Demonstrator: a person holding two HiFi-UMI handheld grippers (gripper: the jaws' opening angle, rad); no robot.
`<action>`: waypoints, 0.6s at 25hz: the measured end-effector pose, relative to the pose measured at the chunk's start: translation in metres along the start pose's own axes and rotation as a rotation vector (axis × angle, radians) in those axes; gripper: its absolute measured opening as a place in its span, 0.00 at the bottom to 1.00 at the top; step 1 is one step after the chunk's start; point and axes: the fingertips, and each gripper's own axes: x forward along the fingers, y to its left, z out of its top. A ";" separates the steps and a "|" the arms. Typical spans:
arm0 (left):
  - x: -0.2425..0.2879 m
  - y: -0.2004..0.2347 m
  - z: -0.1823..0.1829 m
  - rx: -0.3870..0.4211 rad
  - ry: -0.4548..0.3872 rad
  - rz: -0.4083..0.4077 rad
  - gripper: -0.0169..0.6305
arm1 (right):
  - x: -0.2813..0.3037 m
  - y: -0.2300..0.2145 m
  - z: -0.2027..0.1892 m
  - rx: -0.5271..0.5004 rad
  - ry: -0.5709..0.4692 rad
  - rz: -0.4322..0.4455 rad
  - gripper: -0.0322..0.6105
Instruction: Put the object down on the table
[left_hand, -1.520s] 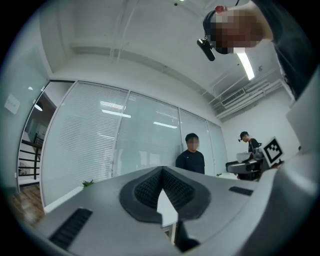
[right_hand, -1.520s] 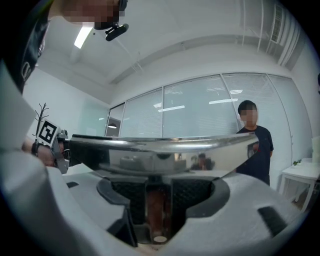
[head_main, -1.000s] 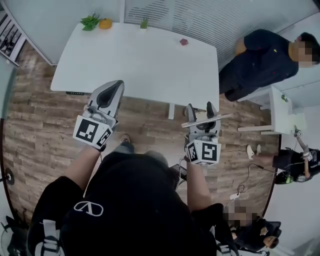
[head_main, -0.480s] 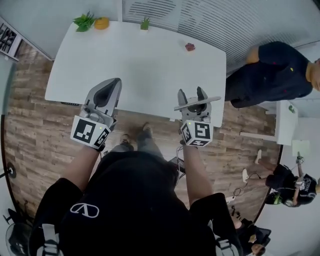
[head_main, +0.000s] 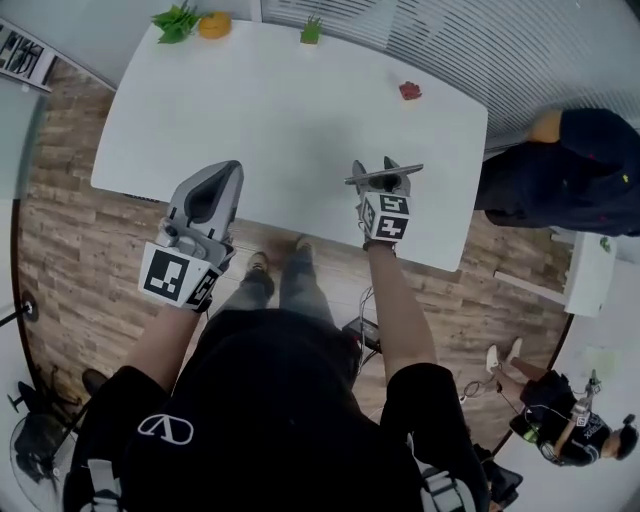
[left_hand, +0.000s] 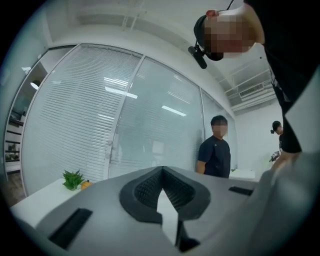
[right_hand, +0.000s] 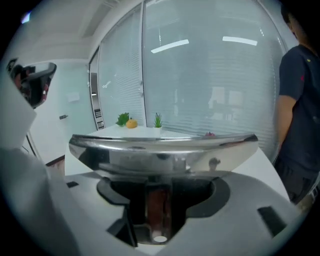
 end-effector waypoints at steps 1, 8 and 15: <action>0.000 0.002 -0.001 0.001 0.003 0.005 0.03 | 0.010 0.000 -0.008 0.002 0.026 0.005 0.50; 0.004 0.011 -0.011 0.001 0.022 0.017 0.03 | 0.049 -0.004 -0.048 0.034 0.177 0.018 0.50; 0.007 0.011 -0.014 -0.006 0.023 0.019 0.03 | 0.056 -0.011 -0.059 0.034 0.235 0.017 0.65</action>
